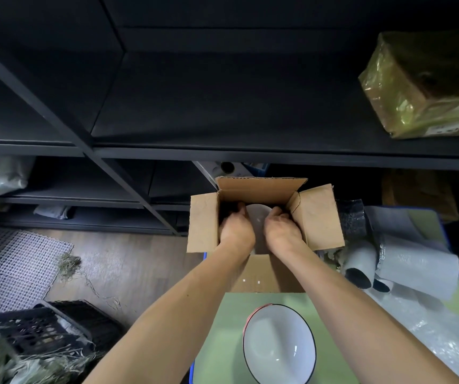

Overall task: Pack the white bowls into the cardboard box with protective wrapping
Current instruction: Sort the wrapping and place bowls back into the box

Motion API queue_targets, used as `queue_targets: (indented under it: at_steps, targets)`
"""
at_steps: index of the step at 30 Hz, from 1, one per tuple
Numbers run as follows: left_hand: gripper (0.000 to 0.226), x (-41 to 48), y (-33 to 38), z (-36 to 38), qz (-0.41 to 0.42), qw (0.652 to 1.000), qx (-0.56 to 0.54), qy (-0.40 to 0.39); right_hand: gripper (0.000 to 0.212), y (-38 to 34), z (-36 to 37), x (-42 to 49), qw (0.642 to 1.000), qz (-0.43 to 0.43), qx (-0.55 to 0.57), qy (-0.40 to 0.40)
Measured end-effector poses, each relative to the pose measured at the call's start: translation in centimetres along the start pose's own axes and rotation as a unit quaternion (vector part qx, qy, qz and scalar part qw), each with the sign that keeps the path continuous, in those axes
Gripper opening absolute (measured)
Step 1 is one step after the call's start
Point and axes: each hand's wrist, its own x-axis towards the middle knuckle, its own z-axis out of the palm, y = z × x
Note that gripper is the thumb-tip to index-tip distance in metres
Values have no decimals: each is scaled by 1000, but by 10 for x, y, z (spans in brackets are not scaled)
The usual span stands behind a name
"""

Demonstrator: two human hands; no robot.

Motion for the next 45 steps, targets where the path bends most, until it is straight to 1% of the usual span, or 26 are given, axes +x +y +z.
queue_targets:
  at_steps: [3, 6, 8, 11, 13, 17, 21, 23, 25, 27, 29, 30, 32, 34, 36, 37, 41, 45]
  targets:
    - [61, 0, 1, -1, 10, 999, 32, -12, 52, 0, -1, -2, 1000, -1, -9, 3]
    - [54, -3, 1, -7, 44, 996, 69, -26, 59, 1, -2, -6, 998, -19, -45, 26]
    - [51, -6, -1, -8, 51, 995, 82, -18, 56, 1, -4, -9, 996, -32, -71, 41]
    - [59, -12, -2, -7, 36, 995, 93, -11, 47, 0, -9, -10, 994, -39, -95, 40]
    - [66, -11, -3, -4, 22, 996, 81, -15, 48, 0, -10, -10, 994, -40, -100, 31]
    - [60, -9, -3, -5, 33, 996, 88, -4, 54, 2, -11, -12, 994, -39, -97, 23]
    - [61, -13, -1, -8, 32, 995, 98, -5, 52, 2, -15, -16, 993, -46, -105, 27]
    - [58, -16, 1, -13, 43, 992, 115, -5, 48, 3, -17, -20, 992, -60, -108, 29]
    - [52, -25, 3, -24, 62, 990, 122, 12, 45, 4, -19, -23, 991, -75, -101, 40]
    - [36, -37, -1, -36, 94, 987, 122, 51, 43, 6, -25, -28, 992, -81, -79, 52]
    - [15, -48, -15, -45, 111, 982, 94, 119, 43, 8, -32, -35, 994, -77, -56, 57]
    - [10, -53, -25, -49, 114, 978, 70, 157, 43, 11, -35, -40, 993, -79, -52, 63]
    - [21, -62, -46, -51, 124, 971, 22, 204, 40, 18, -37, -48, 990, -100, -52, 84]
    - [30, -74, -66, -49, 132, 963, -30, 231, 31, 28, -34, -56, 986, -128, -37, 103]
    - [30, -82, -84, -42, 123, 958, -85, 243, 23, 38, -32, -65, 983, -142, -16, 118]
    - [31, -84, -93, -36, 117, 959, -92, 242, 23, 42, -32, -70, 982, -146, -2, 118]
    - [35, -89, -107, -12, 99, 964, -116, 218, 34, 57, -44, -88, 978, -148, 83, 122]
    - [31, -104, -99, -1, 118, 953, -141, 241, 30, 76, -57, -107, 971, -139, 109, 161]
